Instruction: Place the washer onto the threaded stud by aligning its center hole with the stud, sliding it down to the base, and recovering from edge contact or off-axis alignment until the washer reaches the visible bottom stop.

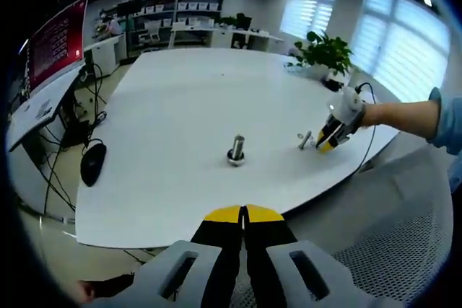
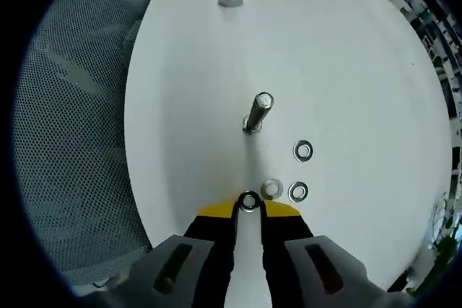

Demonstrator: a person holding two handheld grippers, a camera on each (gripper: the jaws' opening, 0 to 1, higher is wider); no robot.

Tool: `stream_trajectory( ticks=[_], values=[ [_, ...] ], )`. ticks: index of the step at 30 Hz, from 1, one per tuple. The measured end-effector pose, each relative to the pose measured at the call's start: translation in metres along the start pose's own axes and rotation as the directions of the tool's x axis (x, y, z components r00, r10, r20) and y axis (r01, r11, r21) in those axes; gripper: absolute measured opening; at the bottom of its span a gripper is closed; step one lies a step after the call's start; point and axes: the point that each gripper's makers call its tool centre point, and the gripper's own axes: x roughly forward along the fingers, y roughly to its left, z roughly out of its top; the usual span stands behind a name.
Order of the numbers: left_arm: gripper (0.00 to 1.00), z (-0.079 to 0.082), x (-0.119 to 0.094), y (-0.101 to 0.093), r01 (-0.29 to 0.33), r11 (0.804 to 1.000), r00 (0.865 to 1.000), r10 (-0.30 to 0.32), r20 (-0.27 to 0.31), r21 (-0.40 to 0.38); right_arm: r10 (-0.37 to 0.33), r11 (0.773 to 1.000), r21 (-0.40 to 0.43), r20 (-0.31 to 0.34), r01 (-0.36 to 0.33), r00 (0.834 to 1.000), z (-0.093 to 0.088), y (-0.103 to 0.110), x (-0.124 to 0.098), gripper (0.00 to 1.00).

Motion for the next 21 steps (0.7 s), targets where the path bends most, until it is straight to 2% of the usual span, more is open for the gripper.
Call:
stream_trajectory(
  ticks=[7, 11, 13, 21],
  values=[
    [0.0, 0.001, 0.0, -0.003, 0.017, 1.0, 1.0, -0.017, 0.003, 0.016, -0.007, 1.0, 0.025, 0.007, 0.007, 1.0, -0.002, -0.002, -0.001, 0.14],
    [0.0, 0.001, 0.0, -0.004, 0.016, 1.0, 1.0, -0.016, 0.005, 0.018, -0.013, 0.998, 0.064, 0.044, 0.01, 0.999, -0.003, -0.004, -0.002, 0.14],
    [0.0, 0.002, 0.0, -0.003, 0.01, 1.0, 1.0, -0.01, 0.011, 0.014, 0.009, 0.995, 0.096, 0.073, -0.016, 0.997, -0.002, -0.001, -0.004, 0.13],
    [0.0, 0.002, 0.0, -0.001, 0.0, 1.0, 1.0, 0.0, 0.01, 0.008, 0.012, 0.998, 0.053, 0.138, -0.019, 0.99, 0.009, -0.005, -0.03, 0.13]
  ],
)
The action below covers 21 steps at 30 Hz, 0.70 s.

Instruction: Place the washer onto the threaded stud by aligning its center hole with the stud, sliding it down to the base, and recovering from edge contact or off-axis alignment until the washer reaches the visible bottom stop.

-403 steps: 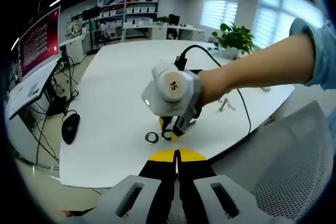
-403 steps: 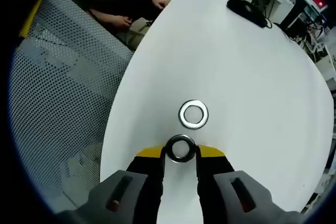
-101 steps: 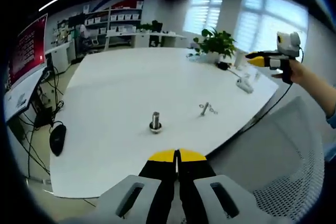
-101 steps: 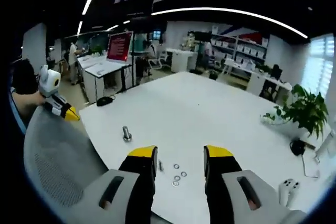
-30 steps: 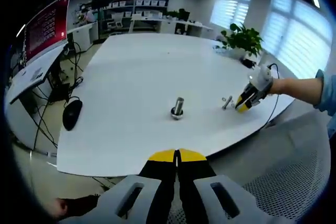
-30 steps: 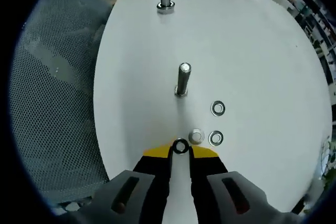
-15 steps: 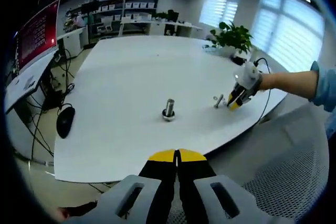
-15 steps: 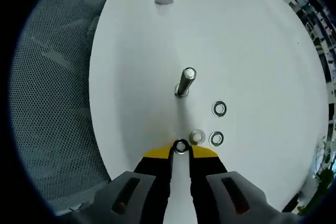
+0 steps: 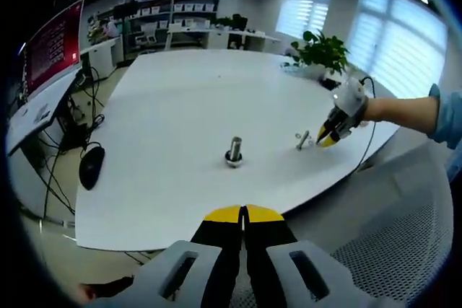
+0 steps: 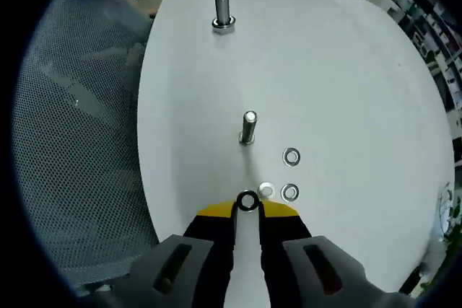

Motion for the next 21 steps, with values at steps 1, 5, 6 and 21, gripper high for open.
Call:
stream_trajectory(
  ticks=[1, 5, 6, 21],
  values=[
    [0.0, 0.0, 0.0, 0.001, -0.005, 1.0, 1.0, 0.005, 0.0, -0.002, 0.0, 1.0, -0.004, 0.011, 0.0, 1.0, 0.003, -0.001, -0.003, 0.13],
    [0.0, 0.001, -0.001, 0.002, -0.016, 1.0, 1.0, 0.017, 0.008, -0.012, -0.009, 1.0, -0.025, 0.055, 0.01, 0.998, 0.018, -0.008, -0.017, 0.13],
    [0.0, 0.002, -0.001, 0.003, -0.018, 1.0, 1.0, 0.018, 0.01, -0.015, -0.01, 0.999, -0.031, 0.062, 0.011, 0.998, 0.022, -0.009, -0.019, 0.13],
    [0.0, 0.004, -0.002, 0.006, -0.034, 0.999, 0.999, 0.035, 0.024, -0.025, 0.007, 0.992, -0.124, 0.11, 0.007, 0.994, 0.065, 0.0, -0.018, 0.13]
  ],
)
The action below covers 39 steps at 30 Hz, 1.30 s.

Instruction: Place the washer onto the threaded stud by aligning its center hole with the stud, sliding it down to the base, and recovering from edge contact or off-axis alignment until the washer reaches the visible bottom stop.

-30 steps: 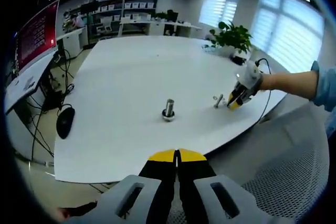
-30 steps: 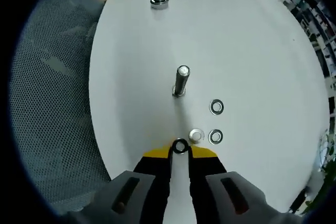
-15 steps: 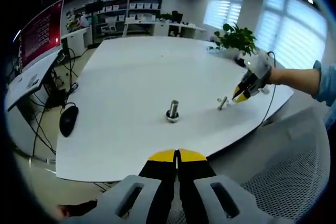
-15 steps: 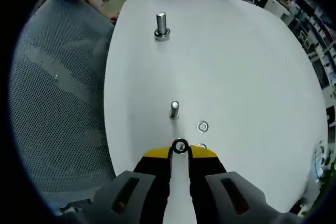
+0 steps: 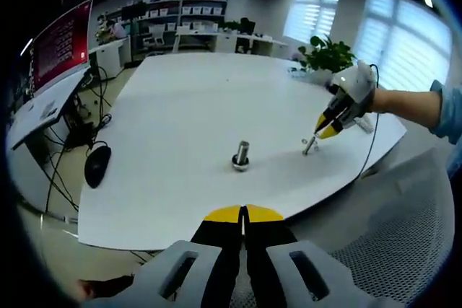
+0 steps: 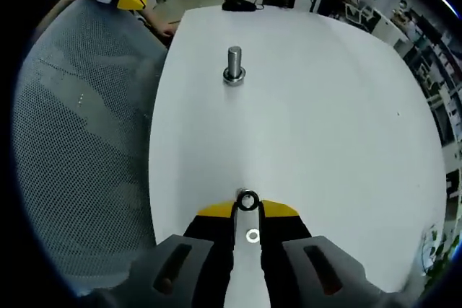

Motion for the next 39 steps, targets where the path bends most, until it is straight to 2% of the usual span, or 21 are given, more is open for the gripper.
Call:
stream_trajectory(
  ticks=[4, 10, 11, 12, 13, 18, 24, 28, 31, 33, 36, 39],
  values=[
    [0.0, 0.0, 0.0, 0.0, -0.001, 1.0, 1.0, 0.001, 0.003, -0.003, -0.008, 1.0, -0.021, -0.013, 0.007, 1.0, 0.002, -0.001, 0.002, 0.13],
    [0.0, 0.001, -0.001, 0.0, 0.0, 1.0, 1.0, 0.0, 0.007, -0.005, -0.006, 1.0, -0.011, -0.021, 0.006, 1.0, -0.001, -0.002, 0.006, 0.13],
    [0.0, 0.001, -0.001, 0.0, 0.0, 1.0, 1.0, 0.0, 0.007, -0.005, -0.007, 1.0, -0.009, -0.02, 0.007, 1.0, -0.001, -0.002, 0.006, 0.12],
    [0.0, 0.001, -0.001, 0.0, 0.001, 1.0, 1.0, -0.001, 0.008, -0.005, 0.003, 1.0, -0.022, -0.033, -0.004, 0.999, -0.002, -0.001, 0.008, 0.03],
    [0.0, 0.001, -0.001, 0.0, 0.002, 1.0, 1.0, -0.002, 0.007, -0.005, -0.035, 0.999, -0.039, -0.005, 0.034, 0.999, 0.002, -0.009, 0.011, 0.02],
    [0.0, 0.0, 0.0, 0.0, 0.001, 1.0, 1.0, -0.001, 0.001, -0.002, -0.011, 0.999, -0.033, -0.062, 0.009, 0.998, -0.01, -0.006, 0.016, 0.03],
    [0.0, 0.002, 0.0, 0.0, 0.0, 1.0, 1.0, 0.0, 0.01, 0.0, 0.004, 1.0, -0.026, -0.065, -0.006, 0.998, -0.011, 0.0, 0.019, 0.03],
    [0.0, 0.005, 0.0, 0.0, 0.005, 1.0, 1.0, -0.005, 0.026, 0.0, 0.005, 0.998, -0.066, -0.057, -0.009, 0.998, 0.003, 0.001, 0.02, 0.05],
    [0.0, 0.001, 0.0, 0.001, 0.002, 1.0, 1.0, -0.002, 0.003, 0.007, 0.019, 0.996, -0.082, -0.041, -0.022, 0.999, 0.019, 0.004, 0.022, 0.11],
    [0.0, 0.002, 0.0, 0.001, 0.001, 1.0, 1.0, -0.001, 0.012, 0.003, 0.04, 0.991, -0.125, -0.021, -0.042, 0.999, 0.034, 0.009, 0.027, 0.12],
    [0.0, 0.002, 0.0, 0.001, -0.001, 1.0, 1.0, 0.001, 0.012, -0.001, 0.04, 0.979, -0.199, -0.03, -0.045, 0.999, 0.051, 0.013, 0.036, 0.14],
    [0.0, 0.0, 0.0, 0.001, -0.004, 1.0, 1.0, 0.004, 0.002, 0.001, 0.041, 0.971, -0.233, -0.052, -0.052, 0.998, 0.058, 0.016, 0.046, 0.18]
  ],
)
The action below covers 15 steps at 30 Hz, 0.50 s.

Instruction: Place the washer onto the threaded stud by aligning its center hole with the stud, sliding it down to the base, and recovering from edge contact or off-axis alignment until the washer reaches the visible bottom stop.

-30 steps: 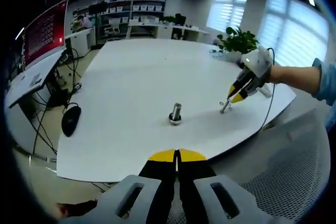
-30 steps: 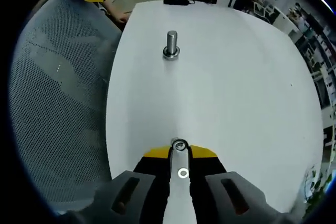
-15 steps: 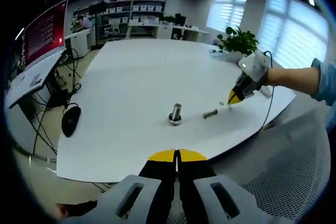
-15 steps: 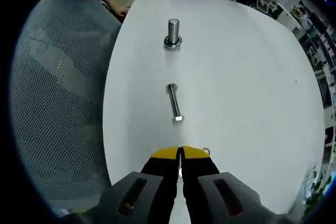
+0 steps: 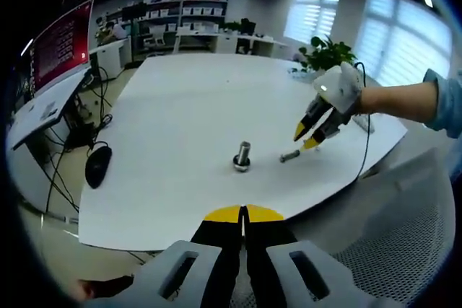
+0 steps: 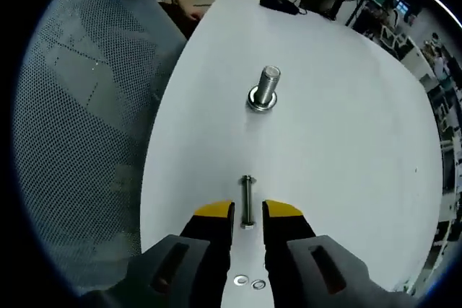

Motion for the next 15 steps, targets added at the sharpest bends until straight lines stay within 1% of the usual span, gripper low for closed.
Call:
stream_trajectory(
  ticks=[3, 5, 9, 11, 13, 14, 15],
  values=[
    [0.0, 0.002, 0.0, 0.0, 0.001, 1.0, 1.0, -0.001, 0.011, -0.002, 0.009, 0.999, -0.035, -0.053, -0.011, 0.999, -0.002, 0.0, 0.016, 0.18],
    [0.0, 0.001, 0.0, 0.0, 0.0, 1.0, 1.0, 0.0, 0.007, -0.001, 0.025, 0.999, -0.037, -0.081, -0.028, 0.996, -0.006, 0.001, 0.025, 0.18],
    [0.0, 0.002, 0.0, 0.002, -0.001, 1.0, 1.0, 0.001, 0.01, -0.002, 0.042, 0.998, -0.031, -0.109, -0.045, 0.993, -0.013, 0.004, 0.036, 0.16],
    [0.0, 0.001, 0.0, 0.002, -0.002, 1.0, 1.0, 0.002, 0.006, -0.002, 0.049, 0.998, -0.026, -0.111, -0.052, 0.993, -0.017, 0.006, 0.039, 0.16],
    [0.0, 0.001, 0.0, 0.002, -0.002, 1.0, 1.0, 0.002, 0.004, -0.002, 0.054, 0.998, -0.033, -0.115, -0.059, 0.992, -0.02, 0.008, 0.04, 0.13],
    [0.0, 0.001, 0.0, 0.002, -0.002, 1.0, 1.0, 0.002, 0.005, -0.003, 0.047, 0.998, -0.035, -0.098, -0.051, 0.994, -0.02, 0.006, 0.039, 0.09],
    [0.0, 0.001, 0.001, 0.002, -0.003, 1.0, 1.0, 0.003, 0.006, -0.003, 0.045, 0.999, -0.026, -0.093, -0.048, 0.995, -0.02, 0.006, 0.038, 0.09]
  ],
)
